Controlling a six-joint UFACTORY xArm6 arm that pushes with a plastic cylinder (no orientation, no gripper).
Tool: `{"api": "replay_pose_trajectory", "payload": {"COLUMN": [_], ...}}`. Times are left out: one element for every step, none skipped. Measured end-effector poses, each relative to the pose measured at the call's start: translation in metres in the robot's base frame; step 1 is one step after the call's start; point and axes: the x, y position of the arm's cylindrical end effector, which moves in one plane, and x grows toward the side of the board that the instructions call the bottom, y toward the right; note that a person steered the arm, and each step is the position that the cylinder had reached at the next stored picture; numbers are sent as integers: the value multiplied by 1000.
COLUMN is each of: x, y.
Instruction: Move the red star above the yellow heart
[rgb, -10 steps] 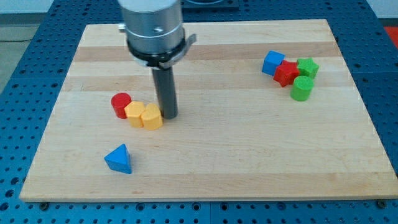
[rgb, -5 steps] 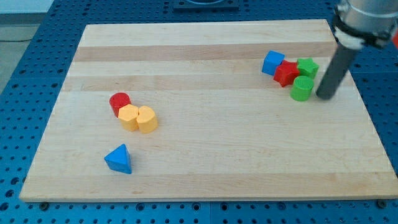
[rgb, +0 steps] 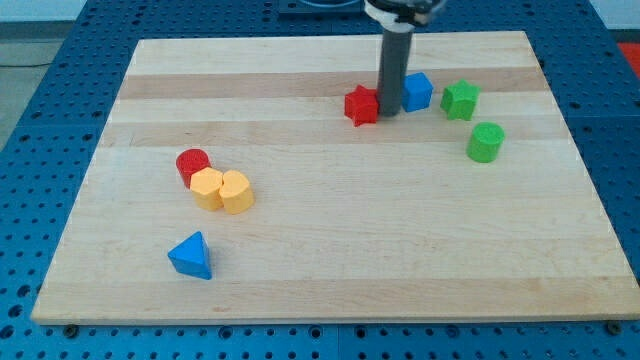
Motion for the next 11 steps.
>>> {"api": "replay_pose_trajectory", "payload": {"x": [-19,-18,5,29,29,27,26,37,53,73,76], "y": [-38,-87,-110,-111,-105,-68,-42,-54,-84,-102,-95]}}
